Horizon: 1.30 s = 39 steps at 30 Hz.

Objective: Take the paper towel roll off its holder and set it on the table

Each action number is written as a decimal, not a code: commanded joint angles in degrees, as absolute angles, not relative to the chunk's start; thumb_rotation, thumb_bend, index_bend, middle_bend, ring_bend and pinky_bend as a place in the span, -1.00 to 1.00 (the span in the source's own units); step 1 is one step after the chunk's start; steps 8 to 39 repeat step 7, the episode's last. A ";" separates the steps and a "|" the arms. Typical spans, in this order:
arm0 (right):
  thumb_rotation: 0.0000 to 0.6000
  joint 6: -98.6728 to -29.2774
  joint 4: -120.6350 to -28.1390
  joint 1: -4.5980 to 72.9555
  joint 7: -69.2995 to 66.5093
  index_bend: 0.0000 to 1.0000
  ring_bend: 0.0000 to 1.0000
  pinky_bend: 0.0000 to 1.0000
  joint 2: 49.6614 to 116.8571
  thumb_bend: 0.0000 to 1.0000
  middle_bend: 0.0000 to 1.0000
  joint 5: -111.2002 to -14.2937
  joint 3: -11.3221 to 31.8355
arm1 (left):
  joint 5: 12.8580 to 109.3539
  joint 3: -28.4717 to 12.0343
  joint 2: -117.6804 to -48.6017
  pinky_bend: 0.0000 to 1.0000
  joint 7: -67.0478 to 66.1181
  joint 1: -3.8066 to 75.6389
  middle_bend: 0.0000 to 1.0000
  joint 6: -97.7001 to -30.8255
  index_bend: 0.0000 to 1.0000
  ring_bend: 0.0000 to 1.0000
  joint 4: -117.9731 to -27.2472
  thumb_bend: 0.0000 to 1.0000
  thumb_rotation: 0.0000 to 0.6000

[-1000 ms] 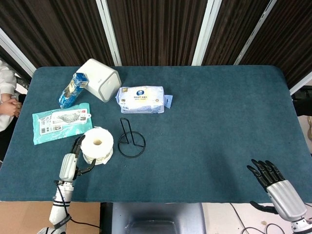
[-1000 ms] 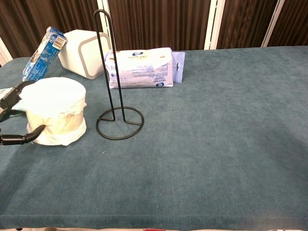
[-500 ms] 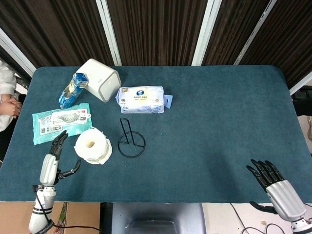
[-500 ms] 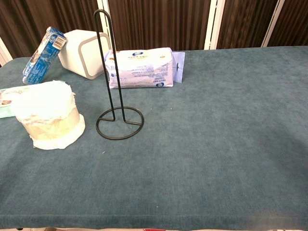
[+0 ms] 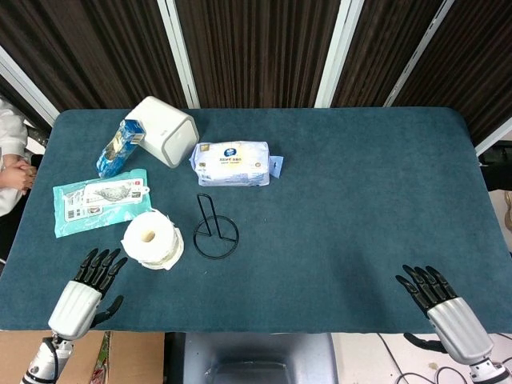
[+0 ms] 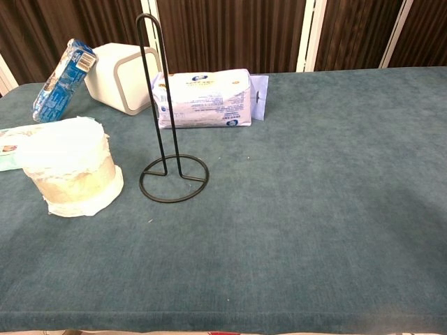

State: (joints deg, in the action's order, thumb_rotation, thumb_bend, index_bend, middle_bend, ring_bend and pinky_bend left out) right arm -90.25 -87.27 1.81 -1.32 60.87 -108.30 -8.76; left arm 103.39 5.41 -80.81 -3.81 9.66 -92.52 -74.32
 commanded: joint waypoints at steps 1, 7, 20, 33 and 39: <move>1.00 -89.85 -87.37 1.94 -0.98 -1.00 -1.00 -1.00 60.98 -1.00 -1.00 -108.20 -8.76 | 103.64 6.41 -82.23 -1.00 -3.61 8.54 -1.00 -90.83 -1.00 -1.00 -69.59 -0.20 1.00; 1.00 -89.03 -87.79 2.12 0.27 -1.00 -1.00 -1.00 61.41 -1.00 -1.00 -108.01 -8.72 | 103.35 6.53 -81.52 -1.00 -3.38 8.59 -1.00 -90.45 -1.00 -1.00 -70.06 -0.20 1.00; 1.00 -89.03 -87.79 2.12 0.27 -1.00 -1.00 -1.00 61.41 -1.00 -1.00 -108.01 -8.72 | 103.35 6.53 -81.52 -1.00 -3.38 8.59 -1.00 -90.45 -1.00 -1.00 -70.06 -0.20 1.00; 1.00 -89.03 -87.79 2.12 0.27 -1.00 -1.00 -1.00 61.41 -1.00 -1.00 -108.01 -8.72 | 103.35 6.53 -81.52 -1.00 -3.38 8.59 -1.00 -90.45 -1.00 -1.00 -70.06 -0.20 1.00; 1.00 -89.03 -87.79 2.12 0.27 -1.00 -1.00 -1.00 61.41 -1.00 -1.00 -108.01 -8.72 | 103.35 6.53 -81.52 -1.00 -3.38 8.59 -1.00 -90.45 -1.00 -1.00 -70.06 -0.20 1.00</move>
